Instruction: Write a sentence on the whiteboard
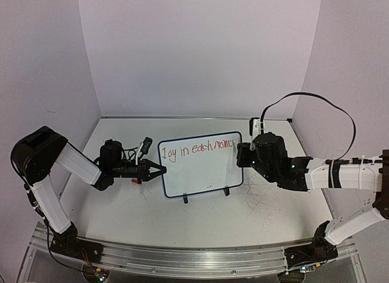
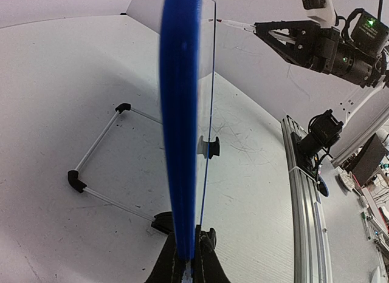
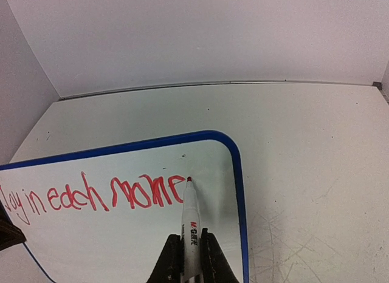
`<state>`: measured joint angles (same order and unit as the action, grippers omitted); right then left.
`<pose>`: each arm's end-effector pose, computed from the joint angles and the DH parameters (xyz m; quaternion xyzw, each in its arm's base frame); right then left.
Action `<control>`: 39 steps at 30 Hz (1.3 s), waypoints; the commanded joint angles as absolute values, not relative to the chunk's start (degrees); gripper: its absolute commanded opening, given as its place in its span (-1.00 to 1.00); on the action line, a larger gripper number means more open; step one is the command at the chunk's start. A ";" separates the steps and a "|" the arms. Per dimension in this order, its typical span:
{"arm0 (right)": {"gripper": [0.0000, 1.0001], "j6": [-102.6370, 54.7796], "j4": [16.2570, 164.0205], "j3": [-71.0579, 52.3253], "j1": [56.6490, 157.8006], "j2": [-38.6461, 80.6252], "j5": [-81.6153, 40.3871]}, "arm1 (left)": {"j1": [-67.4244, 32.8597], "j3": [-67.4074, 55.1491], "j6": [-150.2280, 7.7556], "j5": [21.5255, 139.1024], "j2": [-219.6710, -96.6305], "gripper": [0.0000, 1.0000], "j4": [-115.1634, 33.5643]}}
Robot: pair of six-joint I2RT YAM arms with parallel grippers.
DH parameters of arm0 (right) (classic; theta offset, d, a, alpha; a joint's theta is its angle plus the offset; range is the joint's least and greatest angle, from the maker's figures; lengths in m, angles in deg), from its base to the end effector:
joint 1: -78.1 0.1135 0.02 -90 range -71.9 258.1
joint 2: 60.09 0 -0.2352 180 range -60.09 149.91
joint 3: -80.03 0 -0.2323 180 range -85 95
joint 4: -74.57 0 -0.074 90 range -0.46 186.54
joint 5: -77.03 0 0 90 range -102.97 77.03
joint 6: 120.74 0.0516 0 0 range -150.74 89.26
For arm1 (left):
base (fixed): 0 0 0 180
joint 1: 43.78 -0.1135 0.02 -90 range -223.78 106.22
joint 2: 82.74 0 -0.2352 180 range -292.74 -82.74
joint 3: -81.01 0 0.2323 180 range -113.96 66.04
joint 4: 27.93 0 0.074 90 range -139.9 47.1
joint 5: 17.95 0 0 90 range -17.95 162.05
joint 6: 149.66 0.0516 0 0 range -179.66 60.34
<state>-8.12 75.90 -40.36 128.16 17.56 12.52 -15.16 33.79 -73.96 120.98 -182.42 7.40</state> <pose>0.2124 0.2191 0.2313 -0.0649 0.8034 0.1891 0.5608 0.2484 -0.1799 0.1294 0.3353 0.6959 -0.5079 0.3812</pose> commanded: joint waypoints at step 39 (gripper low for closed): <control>-1.00 -3.10 79.64 -41.15 128.40 17.94 11.91 | -14.78 32.82 -70.47 117.22 -182.32 -1.00 2.36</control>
